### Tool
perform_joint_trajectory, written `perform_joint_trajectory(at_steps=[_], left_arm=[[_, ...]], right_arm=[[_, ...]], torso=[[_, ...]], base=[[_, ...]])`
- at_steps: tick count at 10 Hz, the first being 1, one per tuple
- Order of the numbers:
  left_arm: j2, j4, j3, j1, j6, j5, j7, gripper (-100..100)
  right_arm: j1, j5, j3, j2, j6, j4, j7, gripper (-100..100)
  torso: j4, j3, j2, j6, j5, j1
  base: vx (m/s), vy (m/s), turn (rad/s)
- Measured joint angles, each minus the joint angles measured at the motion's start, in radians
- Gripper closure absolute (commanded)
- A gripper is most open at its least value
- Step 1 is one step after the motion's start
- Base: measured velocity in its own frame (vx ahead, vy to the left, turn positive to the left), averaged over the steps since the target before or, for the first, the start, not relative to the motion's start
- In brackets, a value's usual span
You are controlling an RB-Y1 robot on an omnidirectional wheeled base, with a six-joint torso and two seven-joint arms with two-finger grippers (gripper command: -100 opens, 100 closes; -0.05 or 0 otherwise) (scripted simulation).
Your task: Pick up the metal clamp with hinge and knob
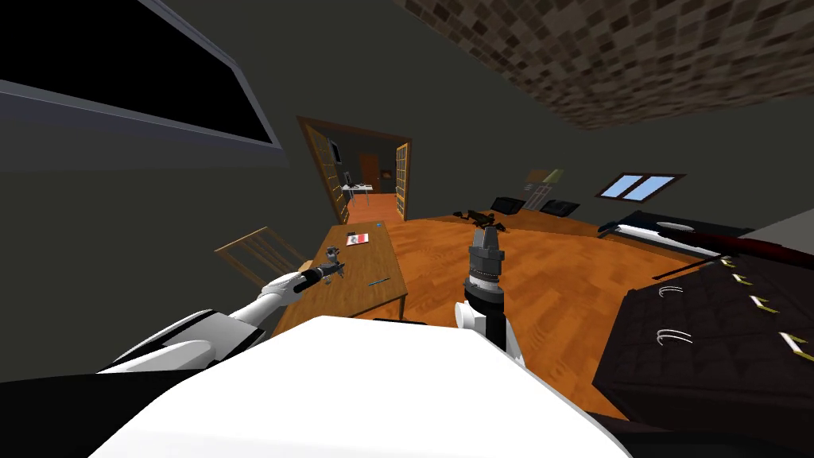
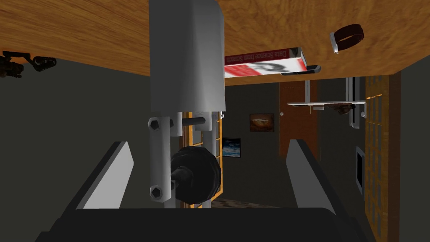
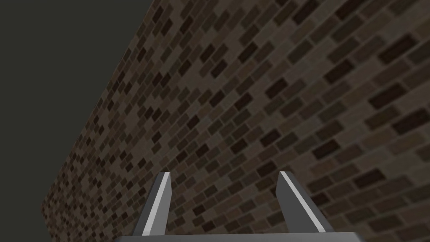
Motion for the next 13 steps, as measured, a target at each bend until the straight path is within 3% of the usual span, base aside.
perform_joint_trajectory(at_steps=[8, 9, 13], left_arm=[[0.009, 0.054, 0.012, 0.0, -0.117, 0.136, -0.192, -100], [0.008, 0.055, 0.012, 0.0, -0.117, 0.137, -0.196, 100], [0.008, 0.055, 0.013, 0.0, -0.117, 0.137, -0.195, 100]], right_arm=[[0.0, 0.0, 0.0, 0.0, 0.0, 0.0, 0.0, 0], [0.0, 0.0, 0.0, 0.0, 0.0, 0.0, 0.0, 0], [0.0, 0.0, 0.0, 0.0, 0.0, 0.0, 0.0, 0]], torso=[[0.001, 0.002, 0.004, 0.001, 0.0, 0.002], [0.001, 0.002, 0.004, 0.001, 0.001, 0.003], [0.001, 0.002, 0.004, 0.002, 0.001, 0.004]], base=[[0.013, -0.034, 0.09], [0.0, 0.0, 0.0], [0.0, -0.001, 0.002]])
